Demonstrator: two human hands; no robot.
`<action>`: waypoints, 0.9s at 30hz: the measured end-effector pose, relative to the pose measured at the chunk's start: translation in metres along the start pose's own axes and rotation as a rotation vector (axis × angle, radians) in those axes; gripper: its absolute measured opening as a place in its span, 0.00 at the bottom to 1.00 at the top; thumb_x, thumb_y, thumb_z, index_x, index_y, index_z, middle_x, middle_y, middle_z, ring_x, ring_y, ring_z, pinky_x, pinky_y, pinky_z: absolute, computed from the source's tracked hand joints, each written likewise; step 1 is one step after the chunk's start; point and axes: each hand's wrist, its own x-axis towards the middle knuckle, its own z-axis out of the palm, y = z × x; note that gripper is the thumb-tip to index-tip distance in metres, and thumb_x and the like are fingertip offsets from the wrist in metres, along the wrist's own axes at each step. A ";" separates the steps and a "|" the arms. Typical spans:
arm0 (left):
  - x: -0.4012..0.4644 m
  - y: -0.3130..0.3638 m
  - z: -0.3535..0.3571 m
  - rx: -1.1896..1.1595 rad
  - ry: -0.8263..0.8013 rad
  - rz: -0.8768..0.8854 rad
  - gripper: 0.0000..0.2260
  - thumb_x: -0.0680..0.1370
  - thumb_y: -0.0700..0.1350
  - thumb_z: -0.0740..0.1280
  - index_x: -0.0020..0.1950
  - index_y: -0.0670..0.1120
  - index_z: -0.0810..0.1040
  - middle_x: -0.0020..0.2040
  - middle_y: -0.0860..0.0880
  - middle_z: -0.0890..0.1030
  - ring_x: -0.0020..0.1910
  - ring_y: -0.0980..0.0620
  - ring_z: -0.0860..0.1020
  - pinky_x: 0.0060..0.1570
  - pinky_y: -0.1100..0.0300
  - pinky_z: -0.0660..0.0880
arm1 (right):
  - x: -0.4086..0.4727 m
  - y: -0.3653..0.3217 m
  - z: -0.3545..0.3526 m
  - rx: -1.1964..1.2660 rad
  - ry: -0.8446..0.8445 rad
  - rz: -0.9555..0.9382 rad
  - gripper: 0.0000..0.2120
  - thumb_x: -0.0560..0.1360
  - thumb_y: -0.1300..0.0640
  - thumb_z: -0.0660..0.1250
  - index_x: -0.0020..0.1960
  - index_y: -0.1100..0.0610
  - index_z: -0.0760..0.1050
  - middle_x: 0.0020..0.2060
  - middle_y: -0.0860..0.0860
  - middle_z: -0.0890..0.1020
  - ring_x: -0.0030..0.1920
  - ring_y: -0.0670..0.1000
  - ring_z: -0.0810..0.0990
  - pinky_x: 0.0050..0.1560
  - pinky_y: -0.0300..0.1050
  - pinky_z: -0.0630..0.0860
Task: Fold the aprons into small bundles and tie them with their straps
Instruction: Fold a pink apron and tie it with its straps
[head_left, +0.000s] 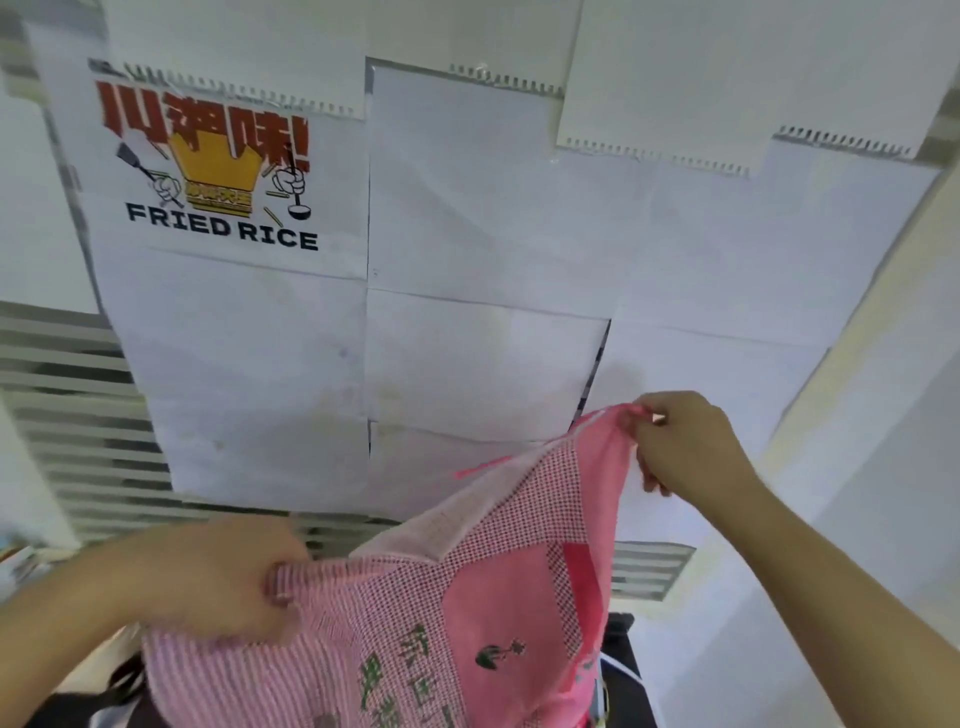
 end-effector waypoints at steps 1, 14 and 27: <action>-0.009 0.016 0.000 -0.045 -0.067 0.023 0.17 0.72 0.63 0.71 0.49 0.50 0.81 0.41 0.55 0.82 0.40 0.62 0.79 0.42 0.62 0.72 | 0.002 -0.013 0.002 0.065 -0.020 -0.002 0.14 0.82 0.59 0.62 0.40 0.58 0.80 0.27 0.54 0.83 0.26 0.54 0.83 0.35 0.50 0.83; -0.019 0.092 0.014 -0.888 0.279 0.432 0.08 0.82 0.47 0.70 0.53 0.45 0.87 0.50 0.47 0.88 0.54 0.44 0.85 0.63 0.46 0.78 | -0.015 -0.133 0.058 0.315 -0.322 -0.325 0.18 0.75 0.71 0.59 0.49 0.54 0.83 0.40 0.50 0.87 0.40 0.52 0.88 0.44 0.59 0.86; 0.001 0.096 -0.010 -1.521 0.757 0.333 0.13 0.84 0.45 0.64 0.57 0.41 0.87 0.52 0.42 0.88 0.55 0.42 0.85 0.59 0.50 0.82 | -0.050 -0.128 0.054 0.070 -0.459 -0.512 0.42 0.73 0.53 0.76 0.79 0.37 0.57 0.72 0.42 0.70 0.65 0.42 0.74 0.60 0.37 0.72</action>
